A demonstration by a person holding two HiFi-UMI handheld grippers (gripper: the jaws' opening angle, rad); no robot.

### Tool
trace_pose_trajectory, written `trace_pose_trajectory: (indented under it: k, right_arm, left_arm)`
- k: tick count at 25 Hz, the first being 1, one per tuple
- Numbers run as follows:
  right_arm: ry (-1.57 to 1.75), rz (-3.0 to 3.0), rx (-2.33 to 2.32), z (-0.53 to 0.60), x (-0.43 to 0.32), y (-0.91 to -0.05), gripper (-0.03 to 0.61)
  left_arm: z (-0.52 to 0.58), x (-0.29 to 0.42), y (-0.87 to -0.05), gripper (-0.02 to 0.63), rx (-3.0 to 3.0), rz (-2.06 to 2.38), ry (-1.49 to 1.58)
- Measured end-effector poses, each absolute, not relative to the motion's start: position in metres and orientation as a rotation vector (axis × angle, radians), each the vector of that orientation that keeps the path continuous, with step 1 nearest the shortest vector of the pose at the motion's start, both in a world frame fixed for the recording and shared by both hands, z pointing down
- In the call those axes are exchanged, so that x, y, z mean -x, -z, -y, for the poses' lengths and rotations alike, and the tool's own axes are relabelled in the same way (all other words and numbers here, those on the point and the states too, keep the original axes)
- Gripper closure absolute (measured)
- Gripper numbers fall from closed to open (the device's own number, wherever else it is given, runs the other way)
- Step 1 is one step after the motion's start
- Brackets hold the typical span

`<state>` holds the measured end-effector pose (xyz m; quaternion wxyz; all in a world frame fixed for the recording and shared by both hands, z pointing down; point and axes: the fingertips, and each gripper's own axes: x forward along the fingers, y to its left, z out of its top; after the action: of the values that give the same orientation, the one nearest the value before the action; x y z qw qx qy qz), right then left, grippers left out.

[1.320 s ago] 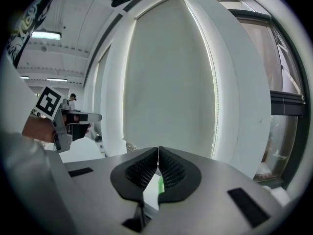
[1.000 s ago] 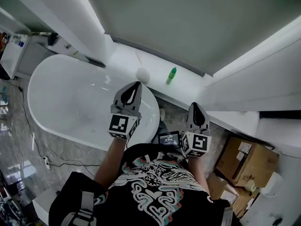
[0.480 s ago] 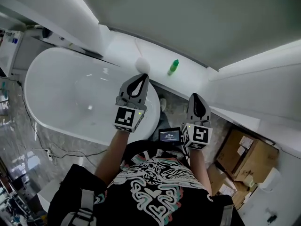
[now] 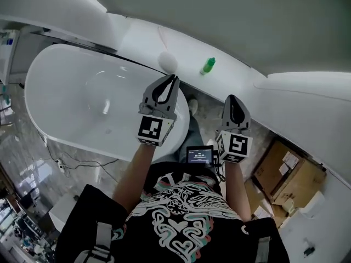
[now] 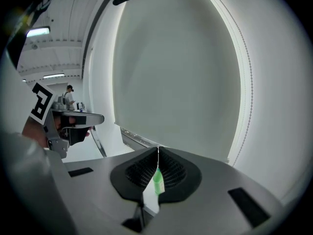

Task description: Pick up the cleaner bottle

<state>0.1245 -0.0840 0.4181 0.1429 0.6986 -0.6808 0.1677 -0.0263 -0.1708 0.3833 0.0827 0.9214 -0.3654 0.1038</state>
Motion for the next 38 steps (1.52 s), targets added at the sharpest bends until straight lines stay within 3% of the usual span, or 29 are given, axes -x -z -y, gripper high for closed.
trace_pose_trajectory:
  k: [38]
  right_arm:
    - [-0.528,1.860,-1.965,0.123,-0.126,-0.572,0.550]
  left_arm:
    - [0.189,-0.004,-0.554,0.595,-2.694,1.026,-0.518]
